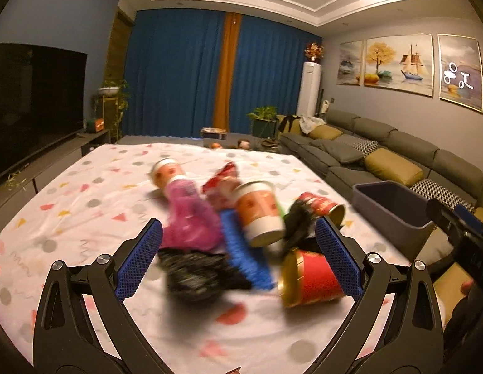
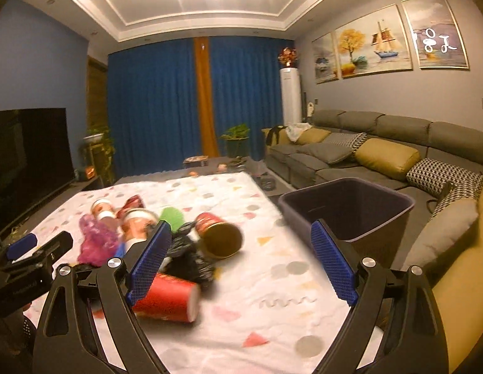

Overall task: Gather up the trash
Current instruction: 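Move both tools back over the trash pile, then grasp the black plastic bag with the left gripper while the right grasps the red cup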

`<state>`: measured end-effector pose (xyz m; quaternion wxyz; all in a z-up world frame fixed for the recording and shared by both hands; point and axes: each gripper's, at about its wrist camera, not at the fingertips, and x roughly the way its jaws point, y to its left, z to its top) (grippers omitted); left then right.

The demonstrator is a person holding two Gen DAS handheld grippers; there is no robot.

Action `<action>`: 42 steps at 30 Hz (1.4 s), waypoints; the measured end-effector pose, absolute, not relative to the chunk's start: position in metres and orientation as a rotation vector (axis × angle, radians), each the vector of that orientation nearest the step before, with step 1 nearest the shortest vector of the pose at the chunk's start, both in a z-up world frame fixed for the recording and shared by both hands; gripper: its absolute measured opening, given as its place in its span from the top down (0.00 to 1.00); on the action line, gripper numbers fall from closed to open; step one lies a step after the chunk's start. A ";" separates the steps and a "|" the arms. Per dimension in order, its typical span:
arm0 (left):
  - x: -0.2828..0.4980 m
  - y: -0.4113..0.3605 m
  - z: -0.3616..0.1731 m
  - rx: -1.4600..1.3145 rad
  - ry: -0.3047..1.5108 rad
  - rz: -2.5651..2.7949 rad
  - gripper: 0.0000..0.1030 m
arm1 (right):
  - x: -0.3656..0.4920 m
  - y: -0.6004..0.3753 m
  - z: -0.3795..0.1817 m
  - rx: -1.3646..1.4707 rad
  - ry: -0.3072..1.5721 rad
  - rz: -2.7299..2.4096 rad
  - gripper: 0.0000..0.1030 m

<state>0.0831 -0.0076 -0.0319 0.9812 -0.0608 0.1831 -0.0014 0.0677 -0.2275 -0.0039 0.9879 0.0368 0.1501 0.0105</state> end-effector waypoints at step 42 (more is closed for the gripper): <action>0.087 0.071 -0.064 -0.277 0.557 -0.092 0.97 | 0.093 -0.113 -0.066 -0.081 0.557 0.117 0.40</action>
